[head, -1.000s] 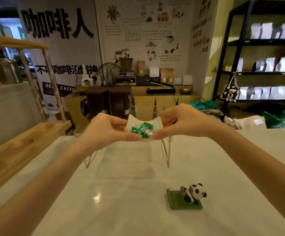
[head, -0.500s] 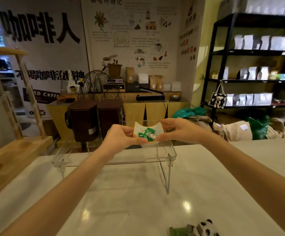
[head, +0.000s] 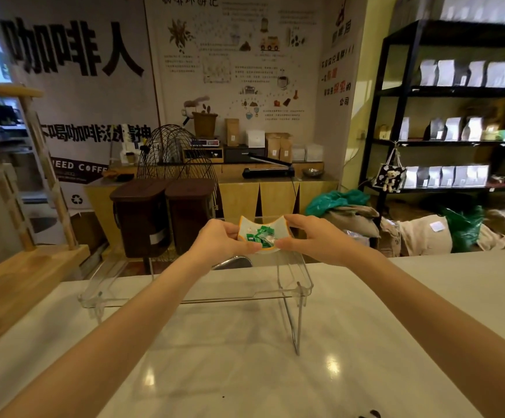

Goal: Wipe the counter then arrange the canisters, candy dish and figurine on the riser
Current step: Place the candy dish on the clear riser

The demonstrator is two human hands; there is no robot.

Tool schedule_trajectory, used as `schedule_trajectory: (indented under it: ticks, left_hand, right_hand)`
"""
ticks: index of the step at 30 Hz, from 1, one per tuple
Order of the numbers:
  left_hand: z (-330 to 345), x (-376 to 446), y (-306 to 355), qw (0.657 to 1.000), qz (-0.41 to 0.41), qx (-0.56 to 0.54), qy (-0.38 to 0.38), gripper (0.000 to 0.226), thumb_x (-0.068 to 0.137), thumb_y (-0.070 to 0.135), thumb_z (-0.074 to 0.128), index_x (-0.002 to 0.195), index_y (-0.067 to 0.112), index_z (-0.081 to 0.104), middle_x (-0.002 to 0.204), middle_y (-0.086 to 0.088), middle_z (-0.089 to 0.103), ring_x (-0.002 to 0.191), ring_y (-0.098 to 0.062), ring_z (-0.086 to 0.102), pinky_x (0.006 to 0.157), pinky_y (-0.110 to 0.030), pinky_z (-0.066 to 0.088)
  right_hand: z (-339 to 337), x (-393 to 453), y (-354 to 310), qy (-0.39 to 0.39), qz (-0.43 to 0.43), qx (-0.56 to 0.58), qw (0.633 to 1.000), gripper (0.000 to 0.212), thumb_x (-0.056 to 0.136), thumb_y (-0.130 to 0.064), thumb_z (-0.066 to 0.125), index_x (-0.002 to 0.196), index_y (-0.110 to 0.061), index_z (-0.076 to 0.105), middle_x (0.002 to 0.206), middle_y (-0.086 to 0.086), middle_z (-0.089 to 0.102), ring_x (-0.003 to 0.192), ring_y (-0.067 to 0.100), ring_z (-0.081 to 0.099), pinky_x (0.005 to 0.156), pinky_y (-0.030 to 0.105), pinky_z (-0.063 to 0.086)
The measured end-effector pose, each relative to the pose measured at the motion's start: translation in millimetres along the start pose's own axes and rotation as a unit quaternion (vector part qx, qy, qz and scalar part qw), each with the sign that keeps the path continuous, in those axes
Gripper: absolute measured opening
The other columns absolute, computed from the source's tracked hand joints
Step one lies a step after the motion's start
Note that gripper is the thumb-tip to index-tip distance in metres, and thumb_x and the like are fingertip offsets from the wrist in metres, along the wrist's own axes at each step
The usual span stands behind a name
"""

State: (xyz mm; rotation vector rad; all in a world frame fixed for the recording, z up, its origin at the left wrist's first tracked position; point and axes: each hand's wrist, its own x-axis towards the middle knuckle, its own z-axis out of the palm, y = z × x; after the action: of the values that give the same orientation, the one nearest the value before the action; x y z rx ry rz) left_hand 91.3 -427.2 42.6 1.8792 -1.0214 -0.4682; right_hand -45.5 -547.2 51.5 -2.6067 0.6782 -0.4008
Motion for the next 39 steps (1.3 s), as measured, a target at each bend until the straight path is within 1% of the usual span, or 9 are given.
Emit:
schedule_trajectory:
  ticks: [2,7,17,21,23,26,30,34,39]
  left_hand:
    - [1.5,5.0,2.2,1.000,-0.001,0.008,-0.001,0.040,0.073,0.020,0.073,0.109,0.007,0.064,0.085,0.004,0.064,0.070,-0.002,0.057,0.055,-0.014,0.045]
    - [5.9,16.8,3.3,1.000,-0.011,0.015,0.017,0.042,0.073,0.021,0.073,0.110,0.005,0.063,0.104,-0.007,0.068,0.080,-0.009,0.058,0.054,-0.016,0.043]
    - [10.8,27.4,-1.3,0.998,0.012,0.050,0.045,0.037,0.076,0.025,0.070,0.106,0.004,0.065,0.067,0.005,0.053,0.062,-0.005,0.047,0.051,-0.018,0.036]
    - [11.1,28.4,-1.2,0.995,0.024,0.086,0.053,0.038,0.077,0.027,0.069,0.106,0.004,0.064,0.067,0.006,0.052,0.060,-0.005,0.047,0.050,-0.019,0.036]
    - [10.8,27.2,-1.0,0.991,0.037,0.118,0.057,0.048,0.078,0.030,0.067,0.116,0.003,0.057,0.073,0.005,0.054,0.065,-0.006,0.049,0.053,-0.020,0.039]
    - [11.4,21.8,1.8,0.978,0.060,0.196,0.049,0.061,0.083,0.032,0.060,0.131,0.001,0.041,0.111,-0.009,0.062,0.098,-0.019,0.057,0.075,-0.025,0.043]
    - [13.7,14.8,2.7,0.941,0.107,0.320,0.035,0.059,0.088,0.034,0.051,0.136,0.005,0.034,0.142,-0.015,0.040,0.129,-0.028,0.037,0.102,-0.038,0.038]
    - [14.3,7.6,0.5,0.935,0.113,0.337,0.014,0.064,0.090,0.039,0.045,0.142,0.012,0.019,0.154,-0.013,0.018,0.141,-0.028,0.017,0.113,-0.040,0.024]
    - [18.9,-17.1,5.8,0.934,0.140,0.328,0.030,0.063,0.091,0.045,0.036,0.144,0.020,0.012,0.157,-0.009,0.006,0.144,-0.024,0.002,0.117,-0.041,0.011]
  right_hand:
    - [1.5,2.7,2.4,0.014,-0.005,0.005,1.000,0.067,0.087,-0.039,0.055,0.142,-0.013,0.028,0.142,0.004,0.047,0.122,0.019,0.049,0.090,0.027,0.044]
    - [8.5,8.6,6.8,0.045,0.004,0.031,0.998,0.063,0.088,-0.038,0.053,0.141,-0.015,0.030,0.142,0.004,0.047,0.122,0.018,0.050,0.094,0.031,0.047]
    - [20.7,15.7,-0.9,0.077,0.065,0.031,0.994,0.056,0.091,-0.036,0.049,0.138,-0.014,0.031,0.137,0.009,0.052,0.114,0.025,0.055,0.088,0.038,0.051]
    - [22.8,15.5,-3.1,0.094,0.074,0.014,0.993,0.053,0.091,-0.037,0.049,0.135,-0.012,0.036,0.133,0.011,0.055,0.112,0.025,0.056,0.089,0.039,0.051]
    - [22.8,14.9,-3.4,0.092,0.078,0.019,0.992,0.051,0.090,-0.036,0.049,0.134,-0.011,0.038,0.131,0.010,0.056,0.111,0.025,0.057,0.088,0.038,0.051]
    - [19.7,9.8,-4.6,0.072,0.071,0.024,0.995,0.047,0.092,-0.037,0.046,0.130,-0.010,0.043,0.127,0.009,0.059,0.108,0.024,0.058,0.088,0.039,0.051]
    - [13.7,-14.5,-6.7,0.031,0.052,0.009,0.998,0.045,0.093,-0.038,0.041,0.129,-0.011,0.043,0.127,0.009,0.058,0.105,0.022,0.057,0.083,0.031,0.046]
    - [12.9,-58.2,-4.5,0.000,-0.001,0.021,1.000,0.055,0.092,-0.043,0.042,0.139,-0.018,0.031,0.138,0.003,0.050,0.115,0.016,0.050,0.093,0.026,0.041]
    - [19.9,-120.3,5.2,-0.002,-0.016,-0.005,1.000,0.067,0.088,-0.053,0.039,0.144,-0.028,0.015,0.154,-0.006,0.024,0.139,0.011,0.022,0.111,0.030,0.023]
